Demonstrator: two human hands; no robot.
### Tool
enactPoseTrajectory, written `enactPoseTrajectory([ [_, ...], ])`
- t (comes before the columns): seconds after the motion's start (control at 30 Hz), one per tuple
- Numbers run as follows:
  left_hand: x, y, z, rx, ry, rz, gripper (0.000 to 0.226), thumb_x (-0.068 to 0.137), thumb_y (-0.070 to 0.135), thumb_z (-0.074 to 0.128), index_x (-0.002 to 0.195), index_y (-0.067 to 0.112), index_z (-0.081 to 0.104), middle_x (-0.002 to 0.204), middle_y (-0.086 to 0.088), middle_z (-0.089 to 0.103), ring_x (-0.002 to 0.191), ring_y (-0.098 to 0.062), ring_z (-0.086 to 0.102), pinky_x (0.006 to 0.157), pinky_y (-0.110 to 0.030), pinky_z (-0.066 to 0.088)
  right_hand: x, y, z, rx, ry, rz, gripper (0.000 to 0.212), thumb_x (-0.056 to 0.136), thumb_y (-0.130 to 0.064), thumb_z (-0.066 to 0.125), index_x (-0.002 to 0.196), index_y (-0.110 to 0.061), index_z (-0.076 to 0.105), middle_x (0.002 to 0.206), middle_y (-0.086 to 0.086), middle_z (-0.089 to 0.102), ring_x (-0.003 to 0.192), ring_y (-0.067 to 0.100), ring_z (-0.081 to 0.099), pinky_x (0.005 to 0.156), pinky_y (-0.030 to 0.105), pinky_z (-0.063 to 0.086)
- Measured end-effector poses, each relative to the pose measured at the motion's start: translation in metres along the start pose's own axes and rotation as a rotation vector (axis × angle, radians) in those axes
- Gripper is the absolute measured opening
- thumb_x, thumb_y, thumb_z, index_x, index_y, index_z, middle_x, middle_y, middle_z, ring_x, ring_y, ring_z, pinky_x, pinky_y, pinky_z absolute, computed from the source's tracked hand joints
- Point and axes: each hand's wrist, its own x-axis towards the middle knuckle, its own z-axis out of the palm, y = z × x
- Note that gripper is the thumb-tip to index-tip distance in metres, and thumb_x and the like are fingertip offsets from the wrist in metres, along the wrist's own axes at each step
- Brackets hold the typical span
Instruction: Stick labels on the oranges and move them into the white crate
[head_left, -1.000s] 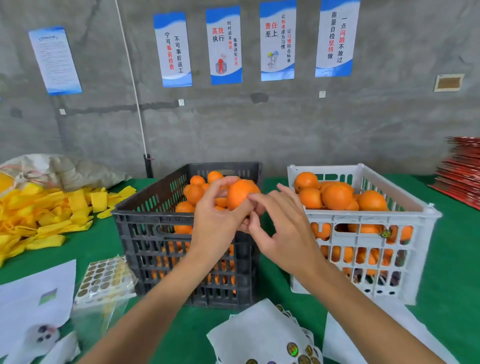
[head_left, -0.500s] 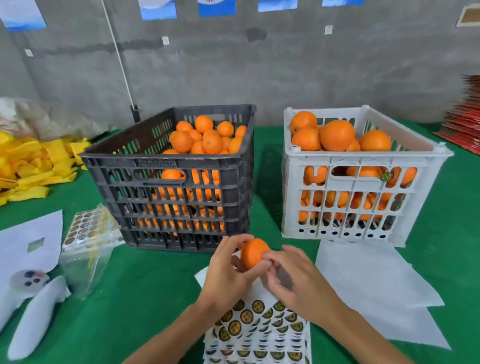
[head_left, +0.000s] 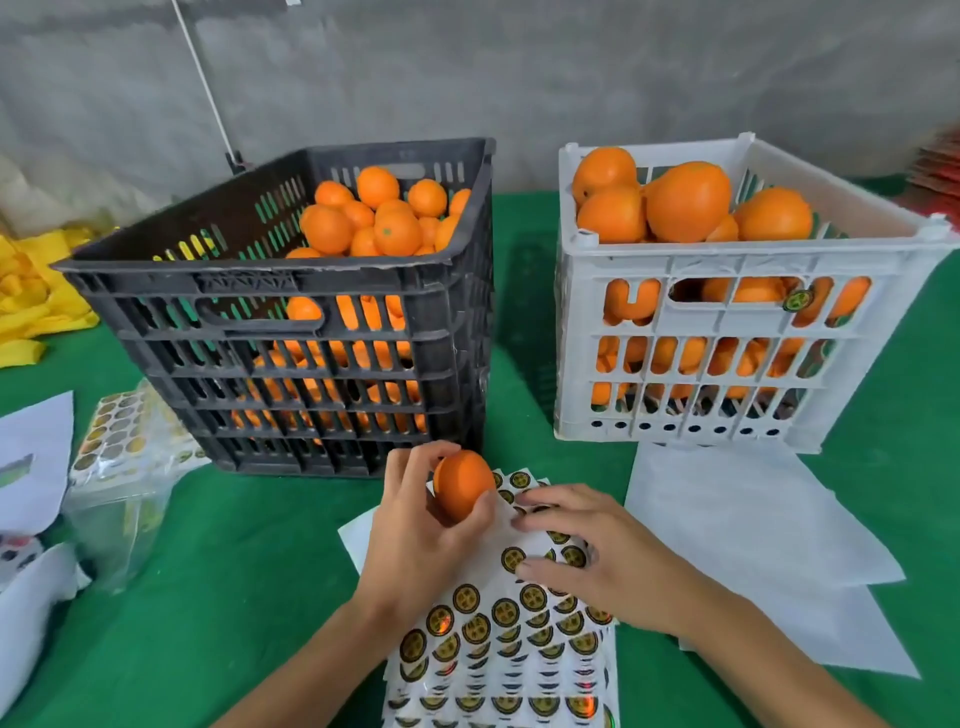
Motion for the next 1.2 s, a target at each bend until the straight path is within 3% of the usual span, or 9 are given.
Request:
enactPoseTrajectory([
  [0.2,0.000,0.002,0.000,-0.006,-0.009,-0.031,0.047,0.086,0.059,0.076,0.123,0.055,0.048,0.123,0.031,0.042,0.104,0.005,0.058,0.075,-0.013,0.055,0.008,-0.004,0.001,0.141,-0.008,0.012,0.026,0.092,-0.054,0.068,0.117,-0.048,0.070,0.147,-0.033,0.042,0.143,-0.006,0.029,0.121,0.045,0.029],
  [0.27,-0.001,0.004,-0.001,-0.011,-0.019,-0.040,0.048,0.085,0.064,0.073,0.124,0.056,0.047,0.124,0.032,0.041,0.104,0.008,0.058,0.075,-0.015,0.056,0.010,-0.007,0.005,0.106,0.025,-0.032,0.022,0.094,-0.049,0.067,0.116,-0.044,0.072,0.146,-0.032,0.044,0.141,-0.005,0.031,0.120,0.042,0.028],
  [0.43,0.000,0.004,-0.002,-0.018,-0.027,-0.044,0.047,0.084,0.066,0.072,0.123,0.057,0.047,0.124,0.034,0.039,0.103,0.010,0.058,0.075,-0.015,0.058,0.008,-0.015,0.011,0.042,0.150,-0.156,0.021,0.096,-0.033,0.070,0.115,-0.033,0.077,0.134,-0.028,0.056,0.129,-0.009,0.044,0.111,0.017,0.026],
  [0.57,-0.002,0.003,-0.001,-0.015,-0.042,-0.055,0.048,0.085,0.066,0.072,0.125,0.056,0.046,0.126,0.033,0.040,0.105,0.009,0.058,0.077,-0.018,0.059,0.003,-0.020,0.008,-0.099,0.234,-0.291,0.019,0.096,-0.035,0.067,0.108,-0.029,0.081,0.122,-0.018,0.067,0.115,0.001,0.055,0.101,0.024,0.039],
  [0.67,-0.001,0.003,-0.004,0.015,-0.055,-0.010,0.051,0.084,0.072,0.068,0.128,0.055,0.046,0.128,0.030,0.040,0.103,0.004,0.061,0.079,-0.021,0.061,0.001,-0.022,0.006,0.120,0.228,-0.199,0.014,0.096,-0.038,0.068,0.105,-0.037,0.079,0.128,-0.025,0.063,0.124,0.007,0.055,0.101,0.031,0.042],
  [0.77,0.002,0.004,-0.006,0.106,-0.102,0.077,0.053,0.084,0.068,0.070,0.129,0.051,0.047,0.130,0.023,0.039,0.101,-0.003,0.063,0.079,-0.021,0.060,0.003,-0.027,-0.001,0.413,0.335,-0.070,0.012,0.094,-0.040,0.071,0.103,-0.042,0.079,0.133,-0.020,0.063,0.131,0.010,0.053,0.106,0.031,0.040],
  [0.87,0.001,0.010,-0.004,0.213,-0.140,0.194,0.058,0.083,0.061,0.074,0.132,0.046,0.047,0.132,0.019,0.038,0.096,-0.014,0.066,0.073,-0.025,0.062,0.007,-0.032,-0.001,0.498,0.391,-0.017,0.014,0.092,-0.039,0.072,0.103,-0.041,0.080,0.137,-0.022,0.060,0.131,0.004,0.053,0.108,0.030,0.041],
  [1.0,-0.002,0.017,0.002,0.214,-0.153,0.247,0.055,0.082,0.057,0.074,0.130,0.044,0.050,0.128,0.019,0.041,0.081,-0.010,0.068,0.062,-0.027,0.061,0.006,-0.037,0.009,0.355,0.466,0.019,0.021,0.093,-0.027,0.073,0.106,-0.043,0.078,0.142,-0.025,0.053,0.134,0.005,0.048,0.109,0.025,0.040],
  [1.2,-0.002,0.013,0.004,0.212,-0.142,0.257,0.051,0.082,0.056,0.074,0.126,0.048,0.049,0.126,0.022,0.039,0.072,-0.004,0.064,0.058,-0.016,0.055,0.006,-0.039,0.017,-0.086,0.555,-0.018,0.027,0.097,-0.037,0.068,0.123,-0.042,0.071,0.155,-0.031,0.035,0.144,-0.003,0.031,0.114,0.010,0.018],
])
